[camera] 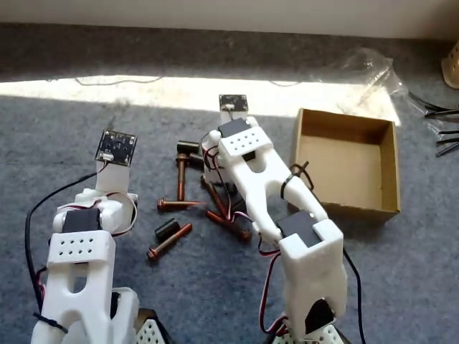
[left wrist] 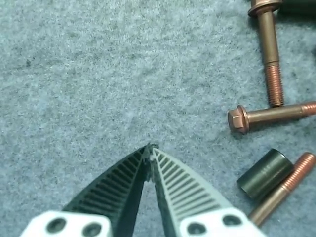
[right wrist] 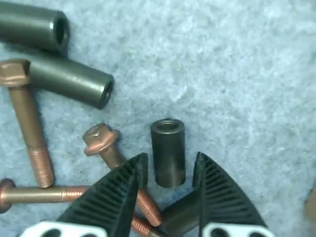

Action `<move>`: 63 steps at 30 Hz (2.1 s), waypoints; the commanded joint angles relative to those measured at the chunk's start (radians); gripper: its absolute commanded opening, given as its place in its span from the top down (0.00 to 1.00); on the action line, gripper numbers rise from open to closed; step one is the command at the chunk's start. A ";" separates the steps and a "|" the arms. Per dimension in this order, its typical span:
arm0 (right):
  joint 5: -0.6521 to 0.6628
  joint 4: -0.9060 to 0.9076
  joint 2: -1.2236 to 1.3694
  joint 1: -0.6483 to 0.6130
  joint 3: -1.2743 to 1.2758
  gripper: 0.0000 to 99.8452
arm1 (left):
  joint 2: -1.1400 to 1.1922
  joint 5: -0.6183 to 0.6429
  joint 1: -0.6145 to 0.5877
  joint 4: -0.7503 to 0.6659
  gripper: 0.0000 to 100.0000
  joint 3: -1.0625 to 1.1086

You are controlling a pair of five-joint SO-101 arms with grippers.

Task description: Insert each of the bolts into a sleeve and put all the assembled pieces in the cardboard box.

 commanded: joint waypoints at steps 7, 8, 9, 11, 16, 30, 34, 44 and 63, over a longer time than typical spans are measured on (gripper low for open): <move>0.014 -0.035 -0.012 0.019 -0.038 0.85 | -0.004 0.008 -0.005 -0.017 0.99 -0.008; 0.014 -0.035 -0.012 0.019 -0.038 0.85 | -0.004 0.008 -0.005 -0.017 0.99 -0.008; 0.014 -0.035 -0.012 0.019 -0.038 0.85 | -0.004 0.008 -0.005 -0.017 0.99 -0.008; 0.014 -0.035 -0.007 0.019 -0.036 0.85 | -0.004 0.008 -0.005 -0.017 0.99 -0.008; 0.014 -0.008 0.091 0.019 -0.044 0.85 | -0.004 0.008 -0.005 -0.015 0.99 -0.007; 0.083 0.022 0.090 0.064 -0.130 0.85 | -0.004 0.006 -0.005 -0.017 0.99 -0.007; 0.075 0.022 0.090 0.062 -0.130 0.85 | -0.004 0.006 -0.005 -0.017 0.99 -0.007; 0.077 0.021 0.091 0.039 -0.125 0.99 | -0.004 0.006 -0.005 -0.017 0.99 -0.007; 0.356 0.199 0.036 0.067 -0.226 1.00 | -0.004 0.006 0.001 -0.017 0.99 0.004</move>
